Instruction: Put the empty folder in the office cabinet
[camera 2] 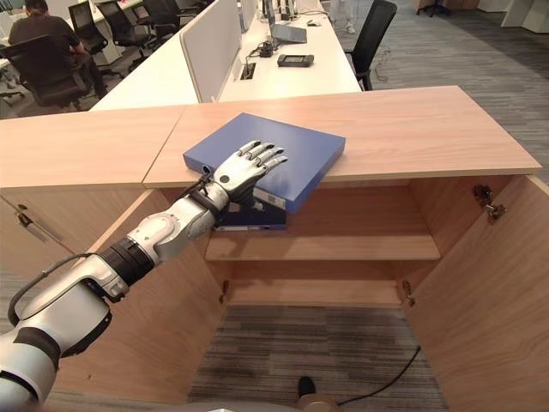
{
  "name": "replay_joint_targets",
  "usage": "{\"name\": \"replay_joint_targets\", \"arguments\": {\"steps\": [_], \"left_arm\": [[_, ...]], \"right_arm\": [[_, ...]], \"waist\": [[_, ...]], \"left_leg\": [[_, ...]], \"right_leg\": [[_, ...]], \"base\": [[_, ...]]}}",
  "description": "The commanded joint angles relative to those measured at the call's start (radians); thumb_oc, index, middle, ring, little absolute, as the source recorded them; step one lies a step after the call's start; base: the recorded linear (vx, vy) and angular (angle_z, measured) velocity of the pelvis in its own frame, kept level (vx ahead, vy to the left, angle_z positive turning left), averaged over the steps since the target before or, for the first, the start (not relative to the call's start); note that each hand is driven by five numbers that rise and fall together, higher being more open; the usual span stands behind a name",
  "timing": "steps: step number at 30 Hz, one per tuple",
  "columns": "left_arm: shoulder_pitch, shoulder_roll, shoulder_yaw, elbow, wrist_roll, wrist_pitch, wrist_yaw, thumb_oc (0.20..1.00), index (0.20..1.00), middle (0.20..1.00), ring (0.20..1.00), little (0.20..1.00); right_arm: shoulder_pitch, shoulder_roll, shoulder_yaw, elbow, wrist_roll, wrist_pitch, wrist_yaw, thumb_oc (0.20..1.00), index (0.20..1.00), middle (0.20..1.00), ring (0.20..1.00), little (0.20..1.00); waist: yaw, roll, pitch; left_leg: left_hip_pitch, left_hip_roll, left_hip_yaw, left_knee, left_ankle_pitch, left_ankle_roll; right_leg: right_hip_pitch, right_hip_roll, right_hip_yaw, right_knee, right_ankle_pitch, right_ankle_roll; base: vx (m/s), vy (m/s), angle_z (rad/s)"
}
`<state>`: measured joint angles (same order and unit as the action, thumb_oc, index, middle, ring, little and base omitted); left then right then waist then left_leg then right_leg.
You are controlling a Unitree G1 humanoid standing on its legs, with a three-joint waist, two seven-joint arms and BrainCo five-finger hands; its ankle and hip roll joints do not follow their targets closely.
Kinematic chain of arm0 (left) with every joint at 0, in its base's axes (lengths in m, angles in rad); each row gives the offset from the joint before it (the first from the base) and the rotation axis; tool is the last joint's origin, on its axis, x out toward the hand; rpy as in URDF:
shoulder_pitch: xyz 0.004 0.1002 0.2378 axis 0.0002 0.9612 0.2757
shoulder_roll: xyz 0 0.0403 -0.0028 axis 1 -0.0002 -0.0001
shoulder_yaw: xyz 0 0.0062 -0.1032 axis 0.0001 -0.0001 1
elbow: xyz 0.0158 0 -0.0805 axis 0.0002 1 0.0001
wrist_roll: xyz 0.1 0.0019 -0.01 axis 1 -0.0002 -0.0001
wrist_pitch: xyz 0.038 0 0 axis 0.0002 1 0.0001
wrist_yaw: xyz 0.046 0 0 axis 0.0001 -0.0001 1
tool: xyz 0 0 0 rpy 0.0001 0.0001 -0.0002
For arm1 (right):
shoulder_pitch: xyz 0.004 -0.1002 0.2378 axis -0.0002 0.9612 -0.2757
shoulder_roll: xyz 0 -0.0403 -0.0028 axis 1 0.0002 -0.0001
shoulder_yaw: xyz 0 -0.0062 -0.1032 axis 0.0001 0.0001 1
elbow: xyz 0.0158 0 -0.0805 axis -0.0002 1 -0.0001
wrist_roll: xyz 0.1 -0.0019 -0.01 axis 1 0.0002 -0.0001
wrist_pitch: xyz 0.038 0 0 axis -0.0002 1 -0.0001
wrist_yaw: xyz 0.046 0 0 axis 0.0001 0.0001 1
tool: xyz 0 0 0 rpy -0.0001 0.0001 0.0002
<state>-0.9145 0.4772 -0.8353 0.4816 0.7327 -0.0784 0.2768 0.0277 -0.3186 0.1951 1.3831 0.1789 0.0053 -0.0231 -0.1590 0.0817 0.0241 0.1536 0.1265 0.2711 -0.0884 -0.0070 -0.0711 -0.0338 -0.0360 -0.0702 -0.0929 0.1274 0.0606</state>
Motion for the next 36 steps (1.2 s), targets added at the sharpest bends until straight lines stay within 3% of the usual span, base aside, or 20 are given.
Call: {"name": "replay_joint_targets", "arguments": {"steps": [1,36], "left_arm": [[-0.170,0.013,0.018,0.128,0.018,0.025,0.051,1.000,1.000,1.000,1.000,1.000],[-0.231,-0.044,-0.060,0.425,0.036,0.070,0.076,1.000,1.000,1.000,1.000,1.000]], "right_arm": [[-0.010,0.003,0.052,0.041,0.051,-0.009,-0.014,1.000,1.000,1.000,1.000,1.000],[-0.004,0.003,0.067,0.051,0.054,-0.021,-0.030,1.000,1.000,1.000,1.000,1.000]], "waist": [[-0.015,-0.073,-0.015],[-0.044,-0.065,-0.017]], "left_leg": [[0.013,0.017,-0.028,0.001,-0.036,-0.042],[0.016,0.013,-0.010,0.001,-0.041,-0.043]], "right_leg": [[0.064,-0.030,-0.006,0.006,-0.038,0.118],[0.061,-0.030,0.005,0.006,-0.036,0.118]], "base": [[0.00,0.000,0.00],[0.00,-0.002,-0.01]]}}
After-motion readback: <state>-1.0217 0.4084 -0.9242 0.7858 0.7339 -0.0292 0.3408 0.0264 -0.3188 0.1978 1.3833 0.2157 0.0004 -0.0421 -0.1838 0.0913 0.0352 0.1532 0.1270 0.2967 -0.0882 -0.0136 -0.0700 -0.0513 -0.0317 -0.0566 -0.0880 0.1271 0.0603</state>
